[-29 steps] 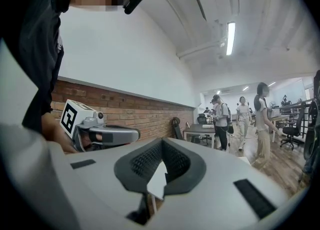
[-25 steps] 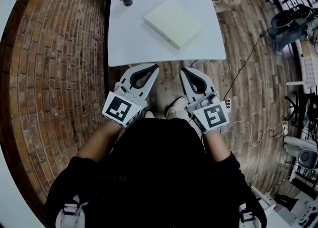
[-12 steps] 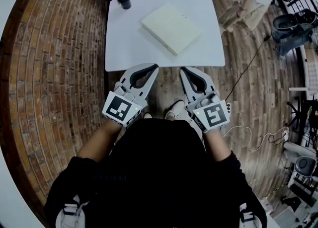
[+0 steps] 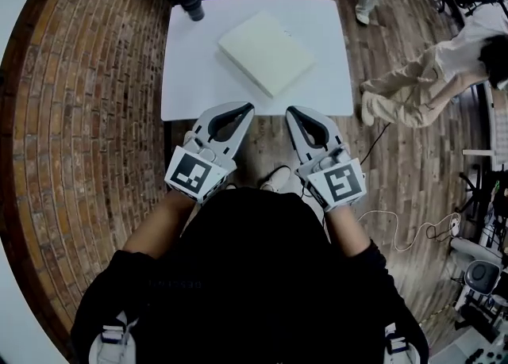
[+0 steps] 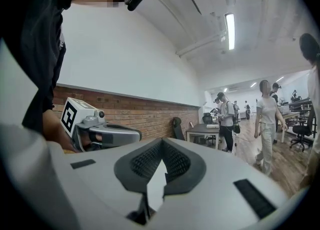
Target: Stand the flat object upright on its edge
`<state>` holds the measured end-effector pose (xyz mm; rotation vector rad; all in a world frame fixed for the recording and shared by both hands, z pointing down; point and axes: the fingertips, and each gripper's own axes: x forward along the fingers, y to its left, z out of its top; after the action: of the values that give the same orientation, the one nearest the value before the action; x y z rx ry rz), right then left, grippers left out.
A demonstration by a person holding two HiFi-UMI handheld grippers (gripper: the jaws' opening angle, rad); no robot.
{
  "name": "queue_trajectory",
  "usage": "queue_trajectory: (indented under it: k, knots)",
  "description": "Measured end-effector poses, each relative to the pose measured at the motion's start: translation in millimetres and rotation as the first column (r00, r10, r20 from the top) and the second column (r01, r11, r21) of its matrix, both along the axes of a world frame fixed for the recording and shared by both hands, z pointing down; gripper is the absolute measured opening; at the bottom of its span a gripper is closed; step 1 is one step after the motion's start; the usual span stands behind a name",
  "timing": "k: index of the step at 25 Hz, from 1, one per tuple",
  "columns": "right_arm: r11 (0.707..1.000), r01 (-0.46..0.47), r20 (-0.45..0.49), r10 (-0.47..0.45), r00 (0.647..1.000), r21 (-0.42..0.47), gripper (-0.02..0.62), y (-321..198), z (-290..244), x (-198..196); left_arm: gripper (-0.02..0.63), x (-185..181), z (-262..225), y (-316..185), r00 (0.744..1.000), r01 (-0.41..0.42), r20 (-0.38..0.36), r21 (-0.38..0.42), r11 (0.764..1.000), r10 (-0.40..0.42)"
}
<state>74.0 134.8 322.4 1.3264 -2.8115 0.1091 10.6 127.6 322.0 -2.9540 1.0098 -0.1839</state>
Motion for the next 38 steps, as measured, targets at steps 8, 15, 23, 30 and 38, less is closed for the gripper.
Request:
queue_trajectory:
  k: [8, 15, 23, 30, 38]
  knots:
    - [0.998, 0.063, -0.004, -0.063, 0.998, -0.002, 0.009, -14.0, 3.5, 31.4, 0.021, 33.6, -1.5, -11.4, 0.998, 0.055, 0.001, 0.002, 0.998, -0.055]
    - [0.997, 0.077, 0.009, -0.077, 0.997, -0.001, 0.009, -24.3, 5.6, 51.4, 0.021, 49.0, 4.1, -12.6, 0.996, 0.092, 0.019, -0.03, 0.995, -0.092]
    - [0.995, 0.093, -0.013, -0.093, 0.996, -0.023, 0.009, -47.1, 21.9, 51.6, 0.021, 43.9, 12.1, -37.2, 0.993, 0.116, 0.009, -0.032, 0.993, -0.115]
    - [0.995, 0.092, -0.037, -0.093, 0.995, -0.038, 0.009, -91.2, 20.4, 46.4, 0.021, 39.5, 16.8, -84.1, 0.992, 0.122, -0.021, -0.024, 0.992, -0.122]
    - [0.994, 0.091, -0.066, -0.094, 0.993, -0.053, 0.009, -153.8, 23.7, 32.2, 0.021, 25.3, 19.8, -146.9, 0.992, 0.118, -0.035, -0.036, 0.992, -0.119]
